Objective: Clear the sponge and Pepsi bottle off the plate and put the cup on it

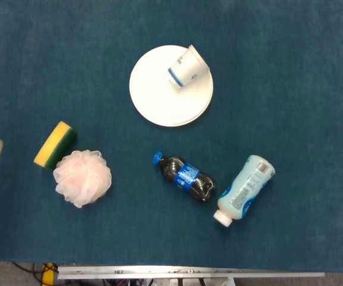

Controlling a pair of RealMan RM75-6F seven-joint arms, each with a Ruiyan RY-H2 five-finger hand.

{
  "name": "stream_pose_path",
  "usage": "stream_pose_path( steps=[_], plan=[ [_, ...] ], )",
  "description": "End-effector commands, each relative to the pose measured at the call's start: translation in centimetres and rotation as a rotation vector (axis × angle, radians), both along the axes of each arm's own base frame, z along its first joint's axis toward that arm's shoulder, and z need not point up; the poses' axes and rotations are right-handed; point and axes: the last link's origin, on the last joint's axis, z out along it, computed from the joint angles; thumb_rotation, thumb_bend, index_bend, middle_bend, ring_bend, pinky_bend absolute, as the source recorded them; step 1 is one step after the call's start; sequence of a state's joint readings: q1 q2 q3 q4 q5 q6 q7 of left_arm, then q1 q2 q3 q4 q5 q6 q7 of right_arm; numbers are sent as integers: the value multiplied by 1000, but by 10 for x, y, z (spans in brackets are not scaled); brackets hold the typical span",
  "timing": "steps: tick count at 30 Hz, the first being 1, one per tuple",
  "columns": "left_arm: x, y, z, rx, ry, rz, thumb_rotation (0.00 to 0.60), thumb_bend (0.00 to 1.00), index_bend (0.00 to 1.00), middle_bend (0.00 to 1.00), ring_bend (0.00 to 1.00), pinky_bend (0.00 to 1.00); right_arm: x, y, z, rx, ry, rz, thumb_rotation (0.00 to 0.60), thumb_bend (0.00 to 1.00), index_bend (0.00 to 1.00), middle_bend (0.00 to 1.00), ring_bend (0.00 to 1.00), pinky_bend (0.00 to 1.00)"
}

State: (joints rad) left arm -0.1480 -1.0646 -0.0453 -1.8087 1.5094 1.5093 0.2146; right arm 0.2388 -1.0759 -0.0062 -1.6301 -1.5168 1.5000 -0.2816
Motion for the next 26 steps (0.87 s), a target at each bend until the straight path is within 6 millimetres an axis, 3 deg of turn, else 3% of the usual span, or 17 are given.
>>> stream_pose_path(
  steps=[1, 13, 26],
  plan=[
    [-7, -8, -1, 30, 2, 11, 600, 272, 65, 71, 52, 229, -14, 8, 7, -61, -17, -34, 600, 39, 365, 440, 372, 463],
    [-18, -32, 5, 84, 3, 58, 600, 272, 68, 75, 52, 226, -41, 29, 24, -157, -67, -103, 600, 40, 365, 440, 372, 463],
    [-14, -34, -1, 33, 36, 66, 600, 272, 69, 73, 52, 218, -49, 34, 25, -152, -73, -134, 600, 40, 365, 439, 372, 463]
  ],
)
